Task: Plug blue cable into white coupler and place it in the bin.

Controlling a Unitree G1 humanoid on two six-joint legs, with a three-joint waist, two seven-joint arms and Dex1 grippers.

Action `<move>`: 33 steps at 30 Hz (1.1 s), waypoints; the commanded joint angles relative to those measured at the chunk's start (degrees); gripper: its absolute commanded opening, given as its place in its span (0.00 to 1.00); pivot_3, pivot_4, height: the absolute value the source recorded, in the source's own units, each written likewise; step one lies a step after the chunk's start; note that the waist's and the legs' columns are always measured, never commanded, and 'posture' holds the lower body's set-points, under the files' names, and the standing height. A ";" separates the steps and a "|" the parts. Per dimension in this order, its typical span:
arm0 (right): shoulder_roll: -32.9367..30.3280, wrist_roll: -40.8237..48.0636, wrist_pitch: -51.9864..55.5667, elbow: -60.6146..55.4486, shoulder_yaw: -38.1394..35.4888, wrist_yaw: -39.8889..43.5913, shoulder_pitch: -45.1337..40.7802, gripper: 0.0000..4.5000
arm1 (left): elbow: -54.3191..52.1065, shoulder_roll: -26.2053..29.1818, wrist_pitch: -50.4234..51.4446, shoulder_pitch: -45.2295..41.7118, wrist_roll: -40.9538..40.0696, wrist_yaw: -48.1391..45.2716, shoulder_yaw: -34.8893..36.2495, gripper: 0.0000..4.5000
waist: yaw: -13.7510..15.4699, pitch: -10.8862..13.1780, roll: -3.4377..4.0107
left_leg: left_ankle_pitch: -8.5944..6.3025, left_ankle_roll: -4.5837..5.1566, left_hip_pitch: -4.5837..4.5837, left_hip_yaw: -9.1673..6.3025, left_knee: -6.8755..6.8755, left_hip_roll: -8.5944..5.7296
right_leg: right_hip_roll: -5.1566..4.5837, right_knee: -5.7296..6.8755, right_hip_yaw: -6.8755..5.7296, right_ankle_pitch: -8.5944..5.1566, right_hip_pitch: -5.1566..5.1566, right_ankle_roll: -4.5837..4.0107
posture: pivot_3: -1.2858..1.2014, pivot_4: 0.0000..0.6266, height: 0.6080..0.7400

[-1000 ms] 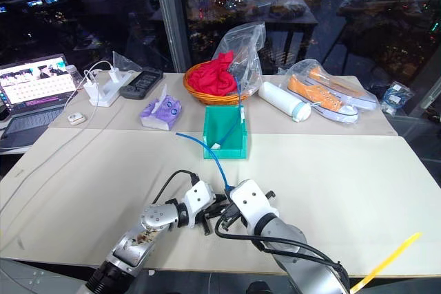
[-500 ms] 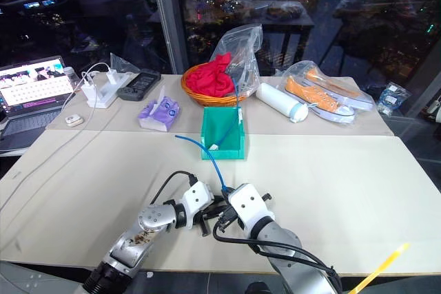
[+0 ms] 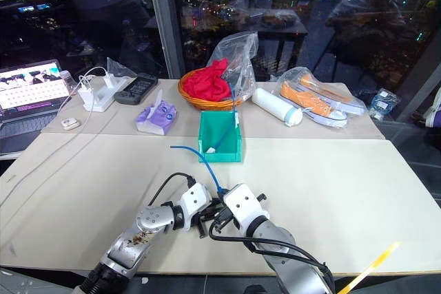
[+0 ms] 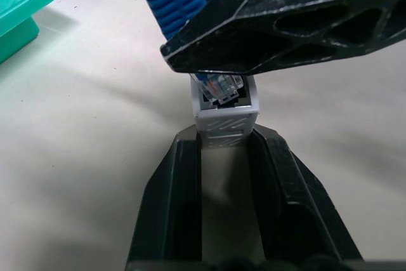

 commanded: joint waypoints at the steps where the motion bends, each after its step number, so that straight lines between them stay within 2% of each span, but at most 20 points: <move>1: -2.89 -2.05 9.09 19.92 2.72 2.02 5.48 0.00 | -3.82 0.33 0.04 0.53 -1.03 -1.13 -0.52 0.13 | 0.00 -0.05 -0.01 | 0.00 0.00 0.00 0.00 0.00 0.00 | 0.00 0.00 0.00 -0.01 0.00 0.00 | 0.52 0.24 0.86; 6: -3.10 -2.05 8.42 22.19 2.34 1.97 6.77 0.00 | -5.00 0.85 0.85 1.21 -1.24 -0.99 -0.03 0.13 | 0.03 -0.25 -0.03 | -0.04 -0.05 0.17 0.00 -0.09 0.00 | -0.01 -0.02 -0.01 -0.12 0.10 -0.03 | 0.52 0.24 0.86; 8: -3.18 -1.87 8.50 22.61 2.00 1.88 7.31 0.00 | -5.39 1.00 1.13 1.41 -1.29 -0.97 0.08 0.13 | -0.03 -0.29 -0.03 | -0.11 -0.14 0.29 0.00 -0.13 0.02 | 0.00 0.00 -0.01 -0.40 0.20 -0.33 | 0.52 0.24 0.86; 14: -3.07 -1.47 9.00 22.87 1.48 1.74 8.41 0.00 | -6.62 1.47 1.77 2.09 -1.34 -1.05 0.13 0.13 | -0.16 -0.25 -0.08 | -0.47 -0.37 0.89 -0.01 -0.20 0.04 | 0.00 -0.03 -0.02 -0.77 0.74 -0.28 | 0.52 0.24 0.86; 24: -3.99 -1.62 9.78 21.80 1.34 1.95 9.99 0.00 | -6.81 1.43 2.21 1.90 -1.31 -0.95 0.02 0.13 | -0.20 -0.27 -0.27 | -0.99 -0.95 1.57 -0.05 -0.22 0.05 | 0.00 -0.04 0.01 -1.32 1.03 -0.25 | 0.52 0.24 0.86; 28: -4.05 -1.47 9.32 17.73 0.52 1.93 9.71 0.00 | -6.49 1.33 2.08 1.82 -1.01 -0.35 0.18 0.13 | -0.22 -0.25 -0.30 | -1.14 -1.18 1.75 -0.07 -0.23 0.05 | 0.01 -0.05 0.02 -1.43 1.14 -0.25 | 0.52 0.24 0.86; 33: -2.17 1.54 13.28 2.11 -6.12 0.77 10.93 0.00 | -7.32 0.10 2.09 2.22 -3.24 1.16 3.29 0.13 | 0.44 0.00 0.06 | -1.19 -1.32 1.46 -0.07 -0.23 0.05 | 0.00 -0.05 0.02 -1.46 0.92 -0.18 | 0.52 0.24 0.86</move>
